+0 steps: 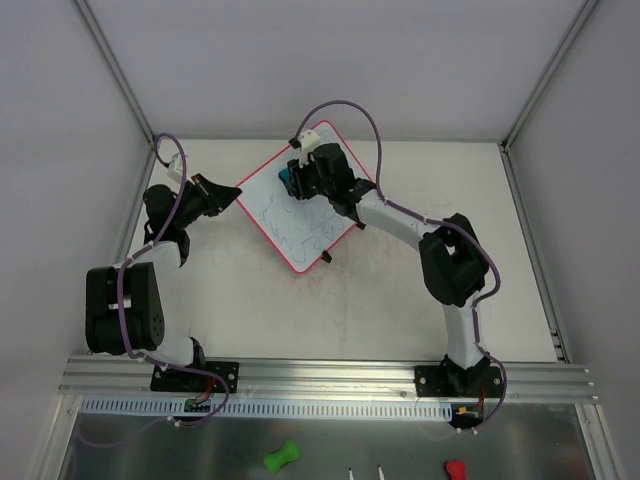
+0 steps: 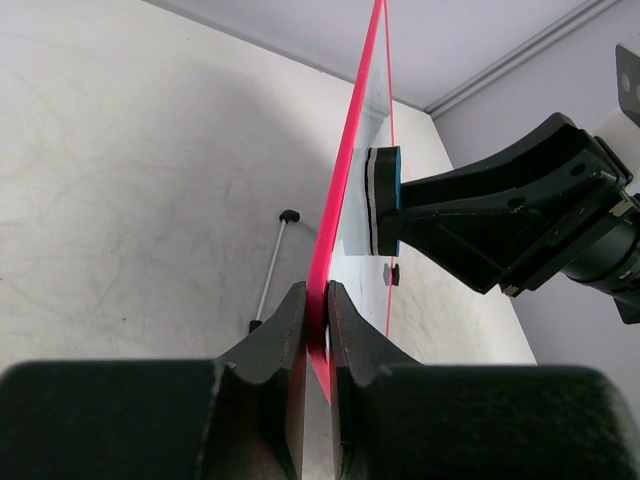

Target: Erase the whiteboard

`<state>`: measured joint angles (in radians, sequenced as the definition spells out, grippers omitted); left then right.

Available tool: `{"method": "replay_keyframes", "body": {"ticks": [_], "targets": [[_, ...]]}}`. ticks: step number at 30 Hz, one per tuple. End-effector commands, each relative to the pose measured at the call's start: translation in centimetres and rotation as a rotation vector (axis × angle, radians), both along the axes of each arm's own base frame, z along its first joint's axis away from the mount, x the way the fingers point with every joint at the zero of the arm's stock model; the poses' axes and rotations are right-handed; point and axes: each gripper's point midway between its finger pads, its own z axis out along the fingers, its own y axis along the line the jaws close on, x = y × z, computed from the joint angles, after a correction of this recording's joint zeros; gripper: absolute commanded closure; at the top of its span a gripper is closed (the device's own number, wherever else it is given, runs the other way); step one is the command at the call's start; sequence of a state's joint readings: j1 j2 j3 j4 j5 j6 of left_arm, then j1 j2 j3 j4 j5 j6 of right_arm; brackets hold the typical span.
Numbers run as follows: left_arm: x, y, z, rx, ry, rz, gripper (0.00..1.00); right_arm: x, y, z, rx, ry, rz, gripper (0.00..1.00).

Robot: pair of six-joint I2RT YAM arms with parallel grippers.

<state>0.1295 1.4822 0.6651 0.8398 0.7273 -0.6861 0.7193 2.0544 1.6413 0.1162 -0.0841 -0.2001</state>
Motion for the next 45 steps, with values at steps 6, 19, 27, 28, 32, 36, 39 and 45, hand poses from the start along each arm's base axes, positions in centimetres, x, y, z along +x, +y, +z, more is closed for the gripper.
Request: {"method": "replay_keyframes", "body": {"ticks": [6, 19, 27, 28, 32, 36, 39, 45], "targets": [[-0.9, -1.6, 1.4, 0.055, -0.065, -0.073, 1.00, -5.3, 2.0, -1.6, -0.068, 0.005, 0.156, 1.00], [-0.7, -1.7, 1.0, 0.051, -0.051, -0.077, 1.00, -10.0, 5.1, -1.6, -0.134, -0.061, 0.265, 1.00], [-0.8, -1.8, 1.2, 0.051, -0.055, -0.081, 1.00, -10.8, 4.9, -3.2, -0.172, -0.043, 0.243, 1.00], [-0.8, -1.7, 1.3, 0.052, -0.058, -0.080, 1.00, -10.9, 4.9, -3.3, -0.174, -0.041, 0.243, 1.00], [-0.8, -1.8, 1.3, 0.052, -0.057, -0.081, 1.00, -11.4, 4.4, -4.1, -0.185, -0.023, 0.240, 1.00], [-0.8, -1.8, 1.3, 0.050, -0.057, -0.079, 1.00, -12.0, 3.9, -4.8, -0.211, -0.022, 0.229, 1.00], [-0.7, -1.8, 1.3, 0.049, -0.053, -0.078, 1.00, -12.0, 3.3, -5.3, -0.234, -0.024, 0.203, 1.00], [-0.8, -1.8, 1.3, 0.050, -0.050, -0.080, 1.00, -12.6, 1.8, -7.3, -0.270, 0.004, 0.179, 1.00]]}}
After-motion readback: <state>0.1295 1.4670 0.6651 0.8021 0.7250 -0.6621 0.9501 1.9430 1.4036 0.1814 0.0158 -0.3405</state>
